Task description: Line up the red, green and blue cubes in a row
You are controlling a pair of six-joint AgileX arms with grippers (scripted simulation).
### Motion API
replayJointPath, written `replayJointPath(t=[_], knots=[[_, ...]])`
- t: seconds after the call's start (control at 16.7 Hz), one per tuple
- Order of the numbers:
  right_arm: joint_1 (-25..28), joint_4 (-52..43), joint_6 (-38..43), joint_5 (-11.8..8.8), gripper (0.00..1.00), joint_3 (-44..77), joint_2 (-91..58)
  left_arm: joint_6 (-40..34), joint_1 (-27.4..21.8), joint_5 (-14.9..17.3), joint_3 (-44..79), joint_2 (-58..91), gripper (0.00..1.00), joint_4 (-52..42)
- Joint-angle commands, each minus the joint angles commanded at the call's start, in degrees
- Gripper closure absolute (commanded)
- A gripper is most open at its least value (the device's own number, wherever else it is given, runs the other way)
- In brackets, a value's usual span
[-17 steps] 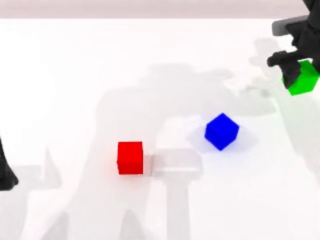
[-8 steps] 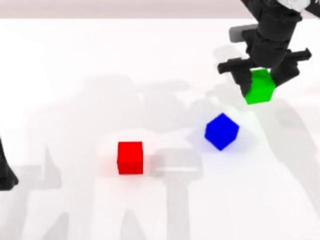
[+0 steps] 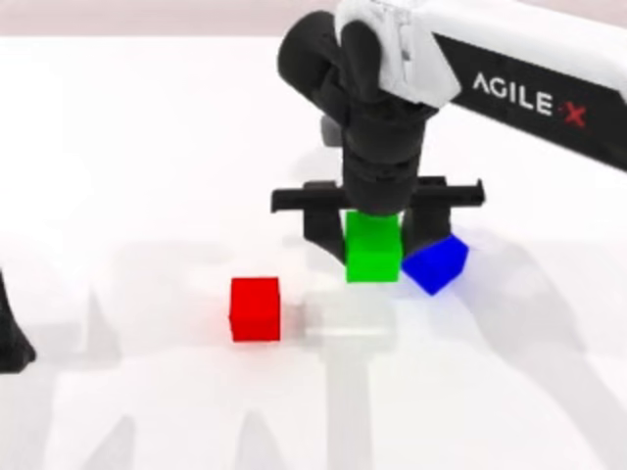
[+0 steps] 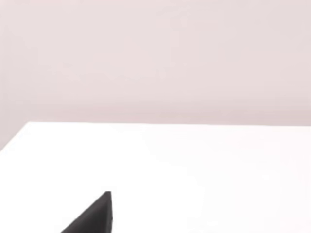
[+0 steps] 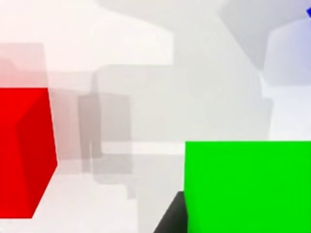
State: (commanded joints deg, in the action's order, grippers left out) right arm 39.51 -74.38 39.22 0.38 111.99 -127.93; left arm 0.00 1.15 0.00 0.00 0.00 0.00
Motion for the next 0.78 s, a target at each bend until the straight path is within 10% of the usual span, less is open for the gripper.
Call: replayJointPath(t=[0.78], knots=[[3.82, 9.05, 4.56, 0.1, 1.0, -7.95, -0.04, 0.0, 0.0, 0.0, 0.0, 0.0, 0.0, 0.0]])
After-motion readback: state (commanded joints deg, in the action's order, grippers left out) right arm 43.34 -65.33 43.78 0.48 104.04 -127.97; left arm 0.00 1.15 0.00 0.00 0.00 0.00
